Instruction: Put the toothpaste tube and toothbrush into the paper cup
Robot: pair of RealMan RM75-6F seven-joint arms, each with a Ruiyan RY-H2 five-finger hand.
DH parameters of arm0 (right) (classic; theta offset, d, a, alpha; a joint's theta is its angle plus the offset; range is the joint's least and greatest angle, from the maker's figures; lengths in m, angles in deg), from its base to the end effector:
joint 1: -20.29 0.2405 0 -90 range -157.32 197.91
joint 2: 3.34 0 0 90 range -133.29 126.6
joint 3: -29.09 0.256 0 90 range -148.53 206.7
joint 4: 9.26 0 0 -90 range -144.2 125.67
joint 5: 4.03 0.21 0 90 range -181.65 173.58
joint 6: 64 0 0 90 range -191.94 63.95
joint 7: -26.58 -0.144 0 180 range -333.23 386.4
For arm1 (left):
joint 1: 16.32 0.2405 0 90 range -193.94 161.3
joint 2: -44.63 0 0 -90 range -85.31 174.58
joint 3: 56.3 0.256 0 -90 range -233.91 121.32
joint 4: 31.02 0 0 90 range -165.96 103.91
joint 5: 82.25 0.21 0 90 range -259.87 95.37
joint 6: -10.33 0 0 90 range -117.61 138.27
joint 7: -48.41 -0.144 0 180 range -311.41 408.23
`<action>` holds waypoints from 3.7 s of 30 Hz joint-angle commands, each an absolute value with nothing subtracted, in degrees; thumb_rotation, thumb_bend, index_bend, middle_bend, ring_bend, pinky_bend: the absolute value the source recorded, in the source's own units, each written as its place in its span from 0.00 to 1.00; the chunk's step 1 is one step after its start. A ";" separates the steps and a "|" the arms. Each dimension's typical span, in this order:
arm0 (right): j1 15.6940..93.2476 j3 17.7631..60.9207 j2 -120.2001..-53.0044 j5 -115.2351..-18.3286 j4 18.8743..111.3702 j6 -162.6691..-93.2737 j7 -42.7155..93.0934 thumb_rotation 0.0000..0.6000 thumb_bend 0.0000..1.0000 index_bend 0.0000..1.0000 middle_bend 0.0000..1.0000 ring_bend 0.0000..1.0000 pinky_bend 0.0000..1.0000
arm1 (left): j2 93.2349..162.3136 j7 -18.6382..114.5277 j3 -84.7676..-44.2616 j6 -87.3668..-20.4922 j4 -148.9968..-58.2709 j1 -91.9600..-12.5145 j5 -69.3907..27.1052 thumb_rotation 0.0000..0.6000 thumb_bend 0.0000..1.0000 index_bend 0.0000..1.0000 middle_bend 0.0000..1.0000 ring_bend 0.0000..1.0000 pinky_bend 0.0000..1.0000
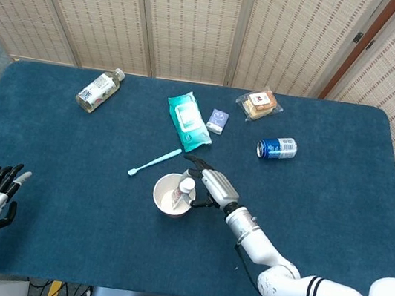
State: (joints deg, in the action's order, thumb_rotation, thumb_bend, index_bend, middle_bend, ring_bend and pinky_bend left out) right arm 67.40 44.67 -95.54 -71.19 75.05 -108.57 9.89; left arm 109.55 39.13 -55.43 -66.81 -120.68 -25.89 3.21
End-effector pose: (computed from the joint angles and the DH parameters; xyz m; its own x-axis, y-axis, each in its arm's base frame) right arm -0.0885 -0.3483 -0.0427 -0.1116 -0.5678 0.8156 -0.9220 -0.2471 -0.2982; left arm -0.3192 0.1920 0.1333 0.5744 0.1529 0.8042 0.8186 -0.0976 -0.5661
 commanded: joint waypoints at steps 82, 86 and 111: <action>63.61 39.34 -98.92 -84.58 68.84 -116.55 -8.61 1.00 0.26 0.46 0.05 0.00 0.12 | 110.36 38.23 -55.15 -65.18 -121.01 -26.16 2.69 1.00 0.66 0.07 0.00 0.00 0.00; 63.46 39.25 -98.71 -84.58 68.81 -116.54 -8.76 1.00 0.23 0.39 0.05 0.00 0.11 | 110.43 38.11 -55.13 -65.00 -121.03 -26.26 2.62 1.00 0.66 0.07 0.00 0.00 0.00; 62.66 39.70 -96.88 -86.27 71.40 -119.19 -9.39 1.00 0.18 0.28 0.04 0.00 0.12 | 110.38 37.78 -55.14 -64.66 -121.25 -26.60 2.47 1.00 0.66 0.07 0.00 0.00 0.00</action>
State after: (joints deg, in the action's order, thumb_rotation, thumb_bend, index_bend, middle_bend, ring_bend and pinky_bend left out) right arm 62.71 39.65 -97.04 -86.18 71.22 -119.05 -9.48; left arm 110.39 37.79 -55.13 -64.66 -121.25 -26.60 2.46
